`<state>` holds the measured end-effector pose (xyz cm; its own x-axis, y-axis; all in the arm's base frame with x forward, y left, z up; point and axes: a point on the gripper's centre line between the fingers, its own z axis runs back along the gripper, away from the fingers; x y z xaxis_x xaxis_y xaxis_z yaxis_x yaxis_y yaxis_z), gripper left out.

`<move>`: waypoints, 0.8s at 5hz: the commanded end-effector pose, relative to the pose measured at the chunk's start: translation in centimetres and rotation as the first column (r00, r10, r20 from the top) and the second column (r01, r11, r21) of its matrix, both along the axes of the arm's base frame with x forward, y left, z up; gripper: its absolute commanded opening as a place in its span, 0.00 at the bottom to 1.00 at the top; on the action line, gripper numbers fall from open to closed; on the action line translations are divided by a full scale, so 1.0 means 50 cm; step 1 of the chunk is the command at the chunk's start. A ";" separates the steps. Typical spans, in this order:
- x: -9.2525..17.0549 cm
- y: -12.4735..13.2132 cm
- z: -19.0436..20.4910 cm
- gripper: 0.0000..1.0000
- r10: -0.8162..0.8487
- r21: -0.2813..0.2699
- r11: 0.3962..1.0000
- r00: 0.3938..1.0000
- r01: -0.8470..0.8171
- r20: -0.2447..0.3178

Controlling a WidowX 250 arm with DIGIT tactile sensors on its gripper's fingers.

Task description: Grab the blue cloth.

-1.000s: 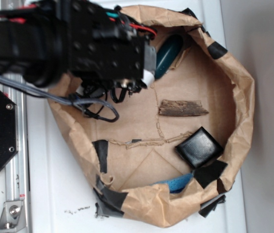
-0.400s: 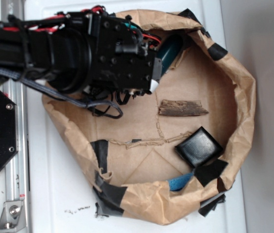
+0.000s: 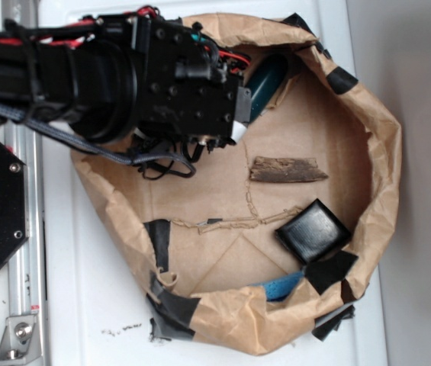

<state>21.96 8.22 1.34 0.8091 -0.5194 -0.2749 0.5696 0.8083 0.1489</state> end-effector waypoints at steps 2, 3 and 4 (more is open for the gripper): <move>-0.001 0.013 0.168 0.00 0.075 -0.031 0.997 0.975 -0.070 0.207; 0.033 -0.034 0.198 0.00 0.052 -0.061 0.997 0.974 -0.039 0.219; 0.079 -0.106 0.262 0.00 0.064 -0.150 0.988 0.958 -0.022 0.279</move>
